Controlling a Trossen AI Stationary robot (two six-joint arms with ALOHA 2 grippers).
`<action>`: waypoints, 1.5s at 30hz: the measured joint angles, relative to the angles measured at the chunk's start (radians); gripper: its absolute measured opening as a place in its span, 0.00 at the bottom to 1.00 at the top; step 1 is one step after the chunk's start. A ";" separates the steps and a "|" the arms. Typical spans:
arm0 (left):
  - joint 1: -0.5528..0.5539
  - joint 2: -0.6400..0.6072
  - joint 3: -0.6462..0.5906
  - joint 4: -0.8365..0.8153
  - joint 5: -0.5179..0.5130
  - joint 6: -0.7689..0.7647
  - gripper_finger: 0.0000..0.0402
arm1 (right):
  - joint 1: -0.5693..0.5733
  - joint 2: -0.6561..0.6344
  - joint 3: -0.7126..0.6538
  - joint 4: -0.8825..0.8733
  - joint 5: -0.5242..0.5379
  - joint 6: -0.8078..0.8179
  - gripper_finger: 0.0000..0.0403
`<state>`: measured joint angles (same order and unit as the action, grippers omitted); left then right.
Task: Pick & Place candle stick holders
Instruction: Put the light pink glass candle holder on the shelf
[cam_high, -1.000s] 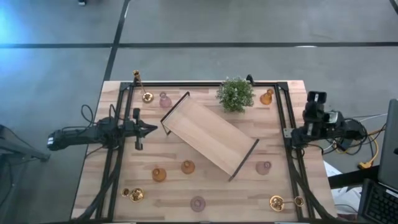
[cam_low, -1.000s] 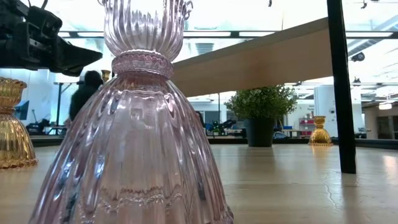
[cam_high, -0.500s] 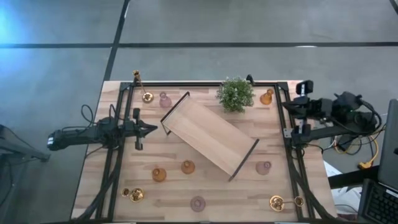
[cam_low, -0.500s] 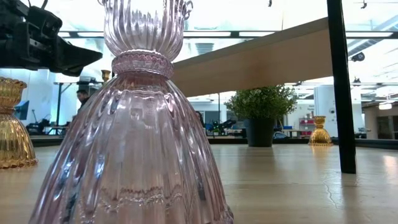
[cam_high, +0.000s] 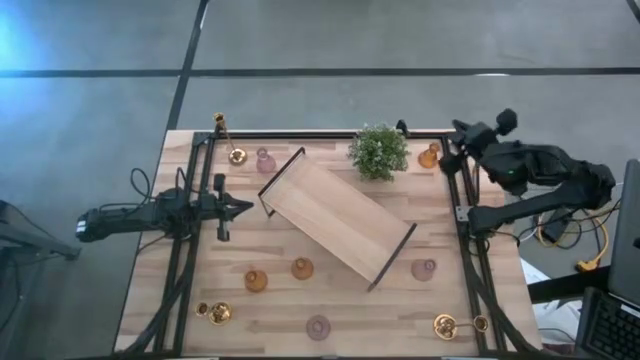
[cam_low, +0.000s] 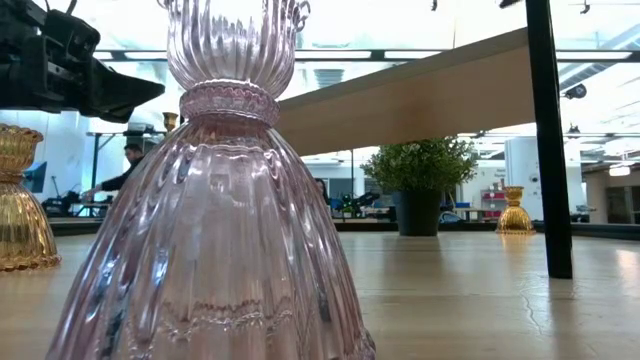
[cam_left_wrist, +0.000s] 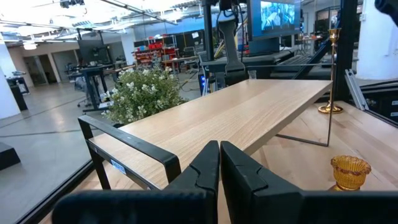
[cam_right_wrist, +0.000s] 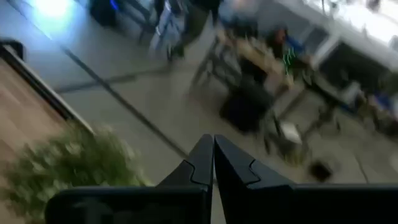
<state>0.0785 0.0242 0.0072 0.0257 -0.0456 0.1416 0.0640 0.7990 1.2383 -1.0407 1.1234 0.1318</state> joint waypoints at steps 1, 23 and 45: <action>0.000 0.000 0.000 0.000 0.000 0.000 0.05 | -0.017 0.017 0.026 -0.067 -0.036 0.085 0.02; 0.000 0.000 0.000 0.000 0.000 0.000 0.05 | -1.018 0.320 0.097 -0.237 -1.013 -0.190 0.02; 0.000 0.012 0.000 0.000 0.000 0.000 0.05 | -0.866 0.619 0.149 -0.258 -1.046 0.030 0.02</action>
<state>0.0784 0.0360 0.0074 0.0257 -0.0452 0.1417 -0.8022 1.4180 1.3875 -1.2984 0.0776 0.1614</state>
